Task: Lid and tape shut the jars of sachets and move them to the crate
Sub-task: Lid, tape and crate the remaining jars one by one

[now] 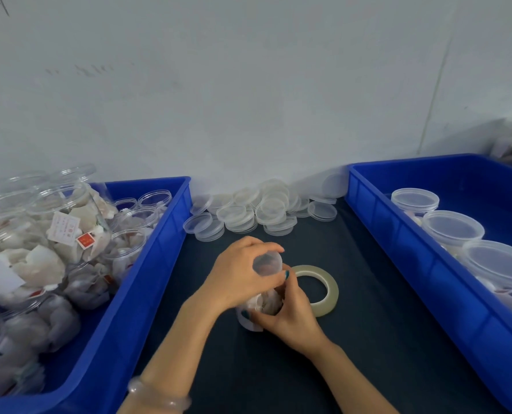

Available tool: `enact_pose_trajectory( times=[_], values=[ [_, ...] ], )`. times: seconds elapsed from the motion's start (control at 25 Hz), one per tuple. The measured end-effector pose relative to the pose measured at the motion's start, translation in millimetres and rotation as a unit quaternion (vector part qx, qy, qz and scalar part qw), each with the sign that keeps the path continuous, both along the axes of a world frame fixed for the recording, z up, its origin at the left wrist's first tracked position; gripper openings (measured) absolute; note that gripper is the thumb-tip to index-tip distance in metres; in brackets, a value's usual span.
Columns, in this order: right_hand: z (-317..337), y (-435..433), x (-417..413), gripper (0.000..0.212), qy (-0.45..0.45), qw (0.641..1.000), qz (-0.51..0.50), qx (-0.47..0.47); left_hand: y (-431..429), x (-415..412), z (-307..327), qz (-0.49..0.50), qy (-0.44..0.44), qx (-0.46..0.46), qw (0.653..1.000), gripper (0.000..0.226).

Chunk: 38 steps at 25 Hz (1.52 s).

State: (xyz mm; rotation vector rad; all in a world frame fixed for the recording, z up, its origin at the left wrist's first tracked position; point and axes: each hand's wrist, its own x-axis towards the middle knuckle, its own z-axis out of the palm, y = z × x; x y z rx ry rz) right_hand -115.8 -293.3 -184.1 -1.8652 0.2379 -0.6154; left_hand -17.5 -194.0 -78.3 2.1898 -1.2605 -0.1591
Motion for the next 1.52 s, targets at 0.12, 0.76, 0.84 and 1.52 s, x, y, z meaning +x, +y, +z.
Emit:
enact_pose_trajectory(
  times=[0.12,0.76,0.84,1.52],
  values=[
    [11.8,-3.4,-9.9,0.064,-0.026,0.995,0.05,0.08,9.6,16.3,5.4,-0.111,0.147,-0.038,0.982,0.037],
    [24.6,-52.3,-37.5,0.028,0.065,0.994,-0.032,-0.083,16.8,27.7,-4.3,-0.059,0.141,-0.141,0.978,0.04],
    [12.8,-69.3,-48.9,0.042,0.144,0.953,-0.031,-0.266,12.7,24.1,-7.9,-0.044,0.04,-0.098,0.993,0.041],
    [29.0,-19.9,-67.5,0.018,-0.059,0.997,-0.051,0.02,-10.7,-34.8,-33.2,-0.019,-0.326,-0.152,0.933,0.045]
  ],
)
